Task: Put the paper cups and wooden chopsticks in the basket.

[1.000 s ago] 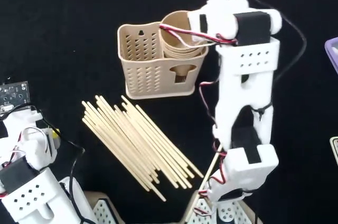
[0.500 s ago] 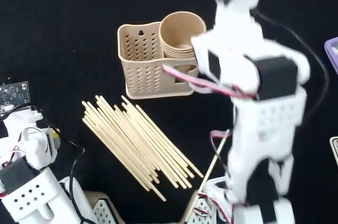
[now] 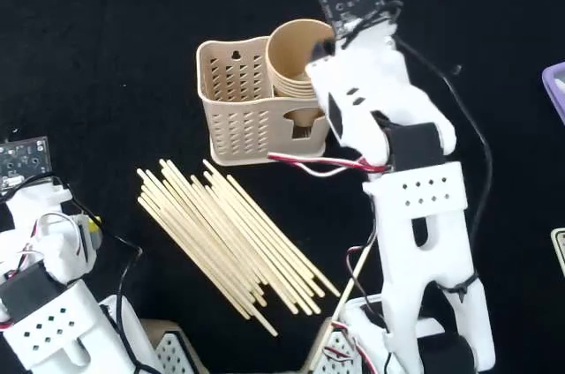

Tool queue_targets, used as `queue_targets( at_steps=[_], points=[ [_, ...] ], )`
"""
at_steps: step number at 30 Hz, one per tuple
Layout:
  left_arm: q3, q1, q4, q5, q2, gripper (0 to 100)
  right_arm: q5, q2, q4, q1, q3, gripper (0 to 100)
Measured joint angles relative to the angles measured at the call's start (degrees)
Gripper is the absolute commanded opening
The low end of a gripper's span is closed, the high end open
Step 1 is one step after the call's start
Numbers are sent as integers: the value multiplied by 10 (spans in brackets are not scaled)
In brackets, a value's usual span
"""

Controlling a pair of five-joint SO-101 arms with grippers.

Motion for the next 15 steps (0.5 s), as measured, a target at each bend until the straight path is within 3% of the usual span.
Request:
queue_targets(
  at_steps=[15],
  points=[
    [0, 0, 0, 0, 0, 253, -1, 55, -363, -1, 229, 11]
  ],
)
